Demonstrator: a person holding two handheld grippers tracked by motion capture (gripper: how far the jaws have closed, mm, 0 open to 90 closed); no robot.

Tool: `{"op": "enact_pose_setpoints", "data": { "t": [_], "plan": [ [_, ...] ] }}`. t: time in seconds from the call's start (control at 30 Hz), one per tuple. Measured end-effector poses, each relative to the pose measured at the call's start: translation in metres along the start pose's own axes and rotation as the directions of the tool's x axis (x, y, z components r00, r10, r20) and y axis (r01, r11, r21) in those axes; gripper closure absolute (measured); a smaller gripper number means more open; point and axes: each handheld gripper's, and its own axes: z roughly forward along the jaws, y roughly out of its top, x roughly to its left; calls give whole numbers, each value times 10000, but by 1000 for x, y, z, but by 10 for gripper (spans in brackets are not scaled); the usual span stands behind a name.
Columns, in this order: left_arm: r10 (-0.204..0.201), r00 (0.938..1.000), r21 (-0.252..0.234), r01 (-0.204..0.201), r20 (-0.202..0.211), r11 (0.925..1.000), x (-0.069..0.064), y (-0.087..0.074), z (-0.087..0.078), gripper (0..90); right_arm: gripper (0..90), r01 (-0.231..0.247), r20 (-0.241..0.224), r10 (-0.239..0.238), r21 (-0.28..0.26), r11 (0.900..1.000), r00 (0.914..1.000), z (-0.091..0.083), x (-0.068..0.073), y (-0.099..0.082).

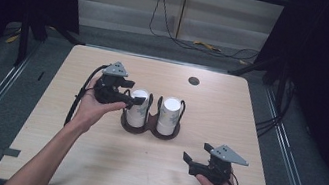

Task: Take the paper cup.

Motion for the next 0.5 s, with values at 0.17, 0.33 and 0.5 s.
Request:
{"op": "enact_pose_setpoints", "data": {
  "t": [0.17, 0.33, 0.5],
  "plan": [
    [0, 9998, 159, 3, -196, 9999, 2, 1, 4, 269, 143, -12, -131, 12, 45, 10000, 9999, 0, 0, 0],
    [137, 9995, 358, -127, -285, 9993, 2, 2, 9, 286, 144, 19, -146, -18, 106, 9999, 9999, 0, 0, 0],
    [155, 9997, 647, -141, -206, 9978, 4, 2, 16, 310, 144, 9, -176, -7, 135, 9999, 9998, 0, 1, 0]
  ]
}}
